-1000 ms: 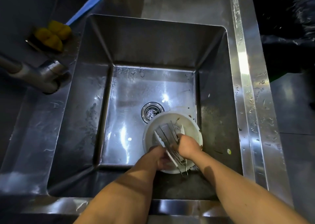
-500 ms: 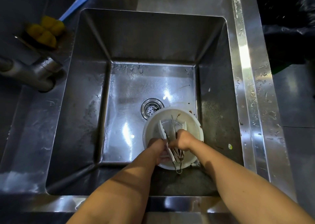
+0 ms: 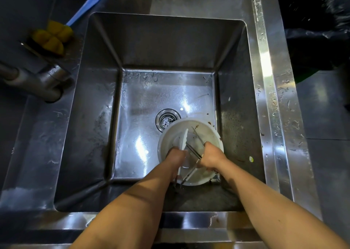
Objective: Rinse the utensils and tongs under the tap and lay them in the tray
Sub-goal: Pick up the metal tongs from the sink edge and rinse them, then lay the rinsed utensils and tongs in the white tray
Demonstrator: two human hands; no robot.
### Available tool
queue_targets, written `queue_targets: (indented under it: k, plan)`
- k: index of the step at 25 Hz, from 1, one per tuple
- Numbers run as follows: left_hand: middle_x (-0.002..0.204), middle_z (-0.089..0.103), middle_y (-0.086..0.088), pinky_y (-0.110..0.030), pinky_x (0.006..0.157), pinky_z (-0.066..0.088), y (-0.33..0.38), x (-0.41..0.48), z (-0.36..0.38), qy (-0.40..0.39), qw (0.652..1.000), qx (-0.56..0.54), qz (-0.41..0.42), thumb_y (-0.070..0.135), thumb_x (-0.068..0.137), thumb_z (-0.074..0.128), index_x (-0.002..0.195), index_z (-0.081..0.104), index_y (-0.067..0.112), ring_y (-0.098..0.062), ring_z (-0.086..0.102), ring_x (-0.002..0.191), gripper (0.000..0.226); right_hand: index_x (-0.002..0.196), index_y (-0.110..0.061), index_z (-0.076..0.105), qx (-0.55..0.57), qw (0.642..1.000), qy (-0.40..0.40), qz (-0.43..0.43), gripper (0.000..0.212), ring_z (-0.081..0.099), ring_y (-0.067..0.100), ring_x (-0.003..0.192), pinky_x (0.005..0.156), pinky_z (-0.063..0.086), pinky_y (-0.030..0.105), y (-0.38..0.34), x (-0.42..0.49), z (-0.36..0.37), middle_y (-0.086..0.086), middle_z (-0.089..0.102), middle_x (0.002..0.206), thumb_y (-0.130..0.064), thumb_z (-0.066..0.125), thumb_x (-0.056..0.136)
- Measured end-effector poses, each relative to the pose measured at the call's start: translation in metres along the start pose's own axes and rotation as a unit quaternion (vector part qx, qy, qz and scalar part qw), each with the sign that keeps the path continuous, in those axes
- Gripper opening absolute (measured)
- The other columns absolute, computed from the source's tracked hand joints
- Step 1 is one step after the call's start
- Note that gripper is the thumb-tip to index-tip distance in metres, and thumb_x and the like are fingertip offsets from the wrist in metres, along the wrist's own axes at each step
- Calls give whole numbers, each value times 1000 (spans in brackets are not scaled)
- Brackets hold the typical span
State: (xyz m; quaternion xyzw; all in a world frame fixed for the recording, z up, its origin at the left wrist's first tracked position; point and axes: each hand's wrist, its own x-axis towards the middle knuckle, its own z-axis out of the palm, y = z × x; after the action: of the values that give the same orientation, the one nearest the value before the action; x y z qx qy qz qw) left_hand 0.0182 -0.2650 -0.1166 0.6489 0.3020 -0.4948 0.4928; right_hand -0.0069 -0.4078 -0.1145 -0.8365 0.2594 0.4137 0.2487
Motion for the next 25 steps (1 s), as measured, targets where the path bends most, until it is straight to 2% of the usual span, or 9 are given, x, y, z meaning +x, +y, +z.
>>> queue_targets:
  k: [3, 6, 8, 11, 13, 17, 19, 22, 25]
  plan:
    - [112, 60, -16, -53, 93, 54, -3, -3, -1, -34, 997, 60, 19, 10, 77, 69, 121, 46, 15, -36, 61, 103, 50, 126, -9, 49, -34, 998, 52, -3, 60, 63, 30, 102, 75, 53, 33, 10, -5, 1, 10, 60, 113, -19, 78, 75]
    - [104, 58, -10, -48, 81, 58, -7, -3, 1, -35, 988, 137, 53, 3, 66, 77, 113, 45, 19, -32, 58, 99, 59, 120, -9, 49, -8, 999, 30, 11, 51, 65, 30, 95, 64, 54, 32, 14, -10, 0, 11, 59, 112, -17, 74, 76]
    - [100, 59, -11, -42, 68, 59, -7, -1, 1, -28, 985, 157, 62, -1, 68, 78, 106, 49, 16, -31, 60, 92, 51, 112, -12, 47, 30, 999, 16, 22, 44, 65, 26, 85, 55, 57, 32, 16, -15, -1, 7, 58, 101, -14, 72, 76]
    - [88, 56, -15, -36, 54, 55, -4, -4, -2, -48, 991, 124, 21, -3, 80, 66, 97, 53, 10, -27, 58, 66, 25, 114, -13, 46, 43, 998, 4, 38, 45, 64, 25, 83, 44, 53, 29, 15, -26, -5, 6, 57, 99, -15, 72, 78]
    - [81, 57, -17, -31, 47, 47, 2, -14, -9, -77, 995, 62, -7, -2, 84, 57, 104, 53, 9, -26, 54, 55, 24, 118, -12, 44, -12, 999, 21, 25, 46, 64, 27, 86, 48, 52, 30, 8, -34, -13, 7, 60, 102, -19, 69, 81]
    - [92, 74, -23, -44, 62, 60, 19, -44, -40, -194, 981, -25, -8, 10, 92, 53, 114, 51, 32, -42, 72, 84, 31, 120, -12, 39, -14, 997, 73, -34, 50, 67, 32, 90, 70, 62, 46, -9, -51, -40, 9, 63, 101, -21, 70, 82]
    - [96, 74, -23, -40, 65, 58, 27, -61, -52, -220, 974, -55, 15, 15, 90, 62, 121, 49, 38, -36, 72, 79, 40, 123, -13, 40, 27, 993, 102, -54, 52, 67, 32, 89, 72, 62, 46, -18, -62, -50, 9, 63, 101, -19, 70, 81]
    - [88, 75, -8, -31, 57, 53, 32, -89, -70, -124, 986, 1, 114, 17, 69, 82, 113, 58, 35, -20, 68, 67, 53, 129, -12, 40, 77, 983, 158, -61, 59, 67, 31, 90, 70, 56, 38, -28, -83, -62, 7, 65, 101, -17, 69, 79]
    - [92, 72, -9, -24, 48, 49, 31, -119, -88, 2, 982, 37, 184, 10, 60, 85, 110, 61, 26, -20, 68, 69, 57, 128, -9, 42, 151, 967, 182, -89, 61, 66, 31, 82, 69, 60, 46, -37, -111, -66, 2, 62, 89, -12, 69, 73]
